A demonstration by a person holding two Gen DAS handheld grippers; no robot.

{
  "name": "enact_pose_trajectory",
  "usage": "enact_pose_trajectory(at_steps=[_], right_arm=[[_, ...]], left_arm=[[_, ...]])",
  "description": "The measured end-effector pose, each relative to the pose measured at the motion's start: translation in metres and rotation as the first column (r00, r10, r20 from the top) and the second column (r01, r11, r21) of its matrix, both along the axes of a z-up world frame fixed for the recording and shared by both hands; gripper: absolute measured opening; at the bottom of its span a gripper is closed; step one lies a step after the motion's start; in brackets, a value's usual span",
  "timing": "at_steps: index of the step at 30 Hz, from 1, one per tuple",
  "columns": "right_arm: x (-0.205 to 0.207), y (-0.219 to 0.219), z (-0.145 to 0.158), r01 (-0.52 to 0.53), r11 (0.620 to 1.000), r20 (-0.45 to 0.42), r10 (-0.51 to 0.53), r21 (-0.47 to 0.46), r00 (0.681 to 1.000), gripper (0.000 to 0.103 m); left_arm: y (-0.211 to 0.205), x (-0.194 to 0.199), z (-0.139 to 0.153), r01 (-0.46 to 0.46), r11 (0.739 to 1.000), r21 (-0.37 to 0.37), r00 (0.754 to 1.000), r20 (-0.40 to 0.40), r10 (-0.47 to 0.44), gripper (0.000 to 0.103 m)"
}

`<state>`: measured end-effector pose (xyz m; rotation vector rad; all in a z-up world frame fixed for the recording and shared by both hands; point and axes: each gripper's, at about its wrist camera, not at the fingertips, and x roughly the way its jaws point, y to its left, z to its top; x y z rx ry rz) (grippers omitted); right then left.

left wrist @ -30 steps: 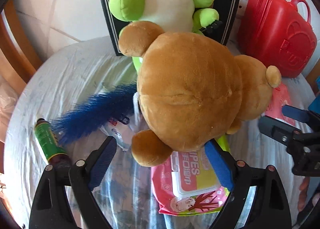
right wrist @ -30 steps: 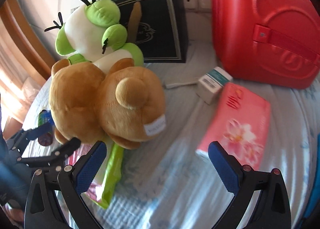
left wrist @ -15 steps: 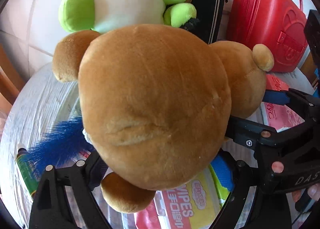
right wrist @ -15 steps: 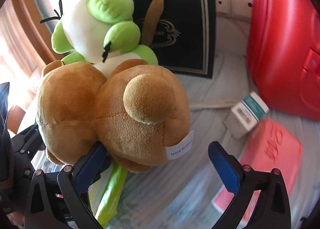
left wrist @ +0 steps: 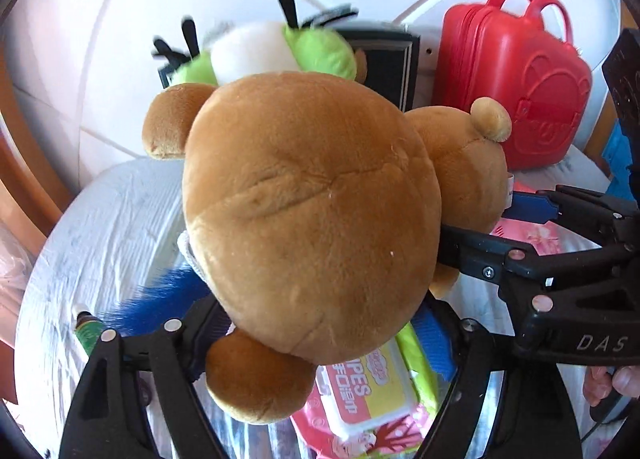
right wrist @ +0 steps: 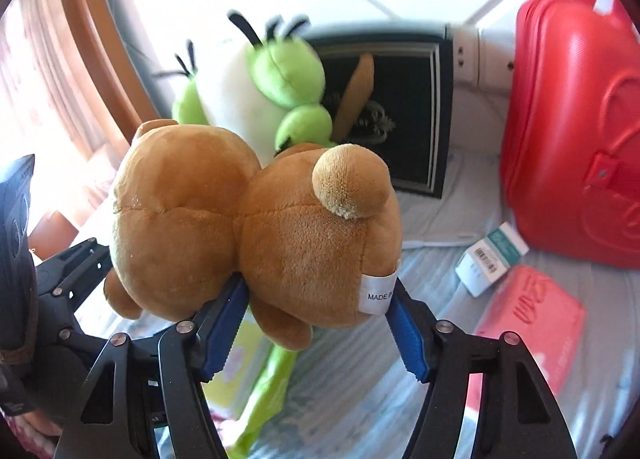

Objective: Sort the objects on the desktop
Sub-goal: 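Lift the teddy bear with the right tool and carry it over the bin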

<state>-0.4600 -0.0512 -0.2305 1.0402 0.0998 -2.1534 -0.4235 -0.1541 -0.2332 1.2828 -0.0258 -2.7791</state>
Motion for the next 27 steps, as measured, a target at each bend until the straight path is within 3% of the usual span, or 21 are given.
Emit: enact_pose_trajectory(at_steps=[8, 14, 20, 27], right_arm=[[0.043, 0.031, 0.069, 0.068, 0.998, -0.096, -0.069, -0.009, 0.993, 0.068], [0.086, 0.065, 0.130, 0.170, 0.985, -0.204, -0.169, -0.009, 0.964, 0.067], [0.149, 0.122, 0.189, 0.280, 0.958, -0.271, -0.285, -0.057, 0.919, 0.065], [0.223, 0.195, 0.251, 0.429, 0.900, -0.353, -0.426, -0.076, 0.833, 0.064]], left_arm=[[0.028, 0.038, 0.064, 0.041, 0.999, 0.007, 0.995, -0.090, -0.040, 0.082], [0.062, 0.077, 0.119, 0.112, 0.994, 0.021, 0.976, -0.193, -0.106, 0.082], [0.110, 0.123, 0.175, 0.208, 0.978, -0.011, 0.935, -0.291, -0.202, 0.082], [0.184, 0.168, 0.226, 0.354, 0.935, -0.027, 0.862, -0.379, -0.337, 0.082]])
